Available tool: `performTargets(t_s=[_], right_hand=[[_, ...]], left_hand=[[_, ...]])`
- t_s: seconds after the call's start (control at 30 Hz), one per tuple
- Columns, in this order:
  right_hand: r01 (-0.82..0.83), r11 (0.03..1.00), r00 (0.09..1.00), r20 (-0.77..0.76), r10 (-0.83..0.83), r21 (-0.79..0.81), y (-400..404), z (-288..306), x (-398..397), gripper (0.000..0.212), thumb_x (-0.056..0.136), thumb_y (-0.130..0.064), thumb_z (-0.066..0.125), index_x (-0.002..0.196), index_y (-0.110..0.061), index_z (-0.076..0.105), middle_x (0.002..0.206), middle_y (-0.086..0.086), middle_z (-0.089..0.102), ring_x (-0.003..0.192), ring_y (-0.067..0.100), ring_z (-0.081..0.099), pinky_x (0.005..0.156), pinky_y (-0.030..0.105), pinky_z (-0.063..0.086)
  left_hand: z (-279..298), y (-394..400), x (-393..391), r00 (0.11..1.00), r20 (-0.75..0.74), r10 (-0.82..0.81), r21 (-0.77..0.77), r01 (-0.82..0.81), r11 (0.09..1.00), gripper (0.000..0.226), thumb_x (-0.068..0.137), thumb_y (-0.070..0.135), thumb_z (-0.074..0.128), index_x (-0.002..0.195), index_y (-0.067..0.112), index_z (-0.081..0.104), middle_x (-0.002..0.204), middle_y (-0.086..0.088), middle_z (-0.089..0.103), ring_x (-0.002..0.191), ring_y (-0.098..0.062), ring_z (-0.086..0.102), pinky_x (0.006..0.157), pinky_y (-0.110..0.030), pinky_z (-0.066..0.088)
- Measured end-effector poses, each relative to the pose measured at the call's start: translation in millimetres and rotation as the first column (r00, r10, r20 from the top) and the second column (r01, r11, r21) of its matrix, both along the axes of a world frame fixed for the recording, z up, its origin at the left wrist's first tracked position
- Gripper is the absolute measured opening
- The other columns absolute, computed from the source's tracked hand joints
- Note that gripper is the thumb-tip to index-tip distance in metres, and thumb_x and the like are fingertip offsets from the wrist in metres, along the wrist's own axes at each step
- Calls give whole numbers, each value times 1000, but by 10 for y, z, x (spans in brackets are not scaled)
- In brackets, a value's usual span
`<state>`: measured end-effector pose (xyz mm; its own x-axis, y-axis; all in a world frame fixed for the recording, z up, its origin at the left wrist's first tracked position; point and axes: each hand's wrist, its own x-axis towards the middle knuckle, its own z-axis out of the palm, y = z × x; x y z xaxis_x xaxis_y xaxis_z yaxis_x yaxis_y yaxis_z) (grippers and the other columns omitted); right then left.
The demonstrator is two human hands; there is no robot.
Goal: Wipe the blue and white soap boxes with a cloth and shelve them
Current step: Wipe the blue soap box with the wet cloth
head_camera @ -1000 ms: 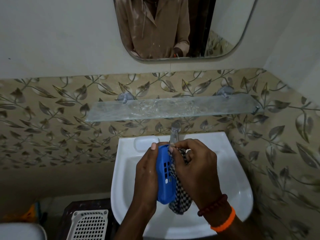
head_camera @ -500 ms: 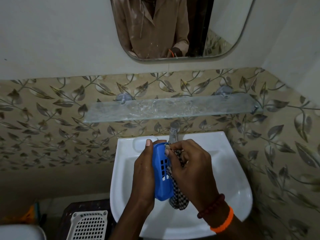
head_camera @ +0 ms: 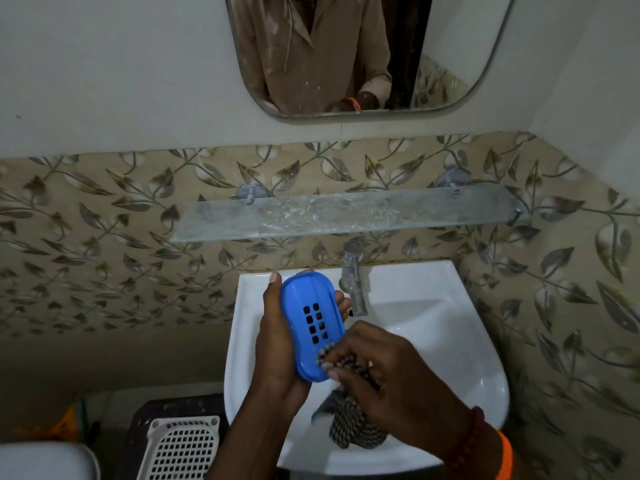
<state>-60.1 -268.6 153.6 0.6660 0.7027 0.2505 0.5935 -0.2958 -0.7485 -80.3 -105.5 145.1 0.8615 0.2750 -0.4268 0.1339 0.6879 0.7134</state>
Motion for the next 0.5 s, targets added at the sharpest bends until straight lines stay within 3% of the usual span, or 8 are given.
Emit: performTargets(t_s=[0.13, 0.17, 0.23, 0.27, 0.33, 0.43, 0.5], right_hand=[[223, 974, 972, 62, -225, 25, -99, -46, 129, 8, 89, -14, 72, 93, -21, 69, 91, -14, 64, 84, -7, 62, 70, 5, 47], [305, 949, 952, -38, -303, 86, -133, -62, 153, 10, 89, -13, 73, 90, -23, 70, 88, -14, 68, 81, -3, 67, 67, 8, 50], [456, 867, 848, -394, -355, 199, -186, -85, 168, 14, 88, -11, 74, 85, -25, 72, 84, -6, 76, 76, 7, 75, 65, 20, 58], [495, 839, 781, -539, -316, 225, -195, -91, 146, 14, 88, -9, 74, 85, -23, 73, 83, -2, 78, 76, 13, 77, 67, 30, 62], [491, 837, 713, -664, -226, 243, -187, -121, 75, 12, 89, -7, 72, 86, -19, 75, 87, 7, 78, 83, 26, 77, 79, 49, 63], [471, 829, 692, -709, -135, 302, -167, -97, -3, 12, 92, -7, 67, 93, -14, 76, 98, 11, 78, 92, 32, 75, 85, 51, 61], [503, 796, 676, -727, -120, 337, -171, -49, -15, 10, 92, -10, 67, 93, -15, 76, 100, 10, 78, 92, 31, 76, 82, 48, 62]], left_hand=[[-42, 40, -17, 999, 29, -43, -44, 44, 998, 89, 81, 79, 48, 125, 7, 74, 124, -19, 75, 109, -27, 76, 88, -45, 60], [-53, 57, -31, 998, 39, -49, -77, 52, 996, 87, 83, 79, 47, 123, 7, 76, 125, -20, 74, 107, -27, 76, 83, -43, 63], [-76, 64, -64, 995, 66, -72, -127, 80, 989, 86, 84, 79, 46, 121, 6, 76, 128, -21, 73, 107, -29, 76, 78, -39, 64], [-92, 48, -71, 992, 89, -87, -140, 99, 985, 88, 84, 79, 46, 122, 6, 76, 130, -20, 72, 109, -29, 75, 79, -39, 64], [-115, -16, -68, 989, 114, -93, -132, 108, 985, 89, 85, 80, 42, 125, 8, 75, 130, -20, 72, 108, -32, 75, 83, -45, 63], [-136, -157, -17, 997, 37, -62, 172, 54, 984, 77, 87, 78, 41, 122, 19, 76, 121, -22, 75, 104, -41, 73, 95, -59, 57], [-131, -236, -5, 1000, -4, 0, 384, 2, 924, 62, 93, 69, 44, 111, 21, 78, 108, -23, 78, 98, -44, 74, 92, -61, 57]])
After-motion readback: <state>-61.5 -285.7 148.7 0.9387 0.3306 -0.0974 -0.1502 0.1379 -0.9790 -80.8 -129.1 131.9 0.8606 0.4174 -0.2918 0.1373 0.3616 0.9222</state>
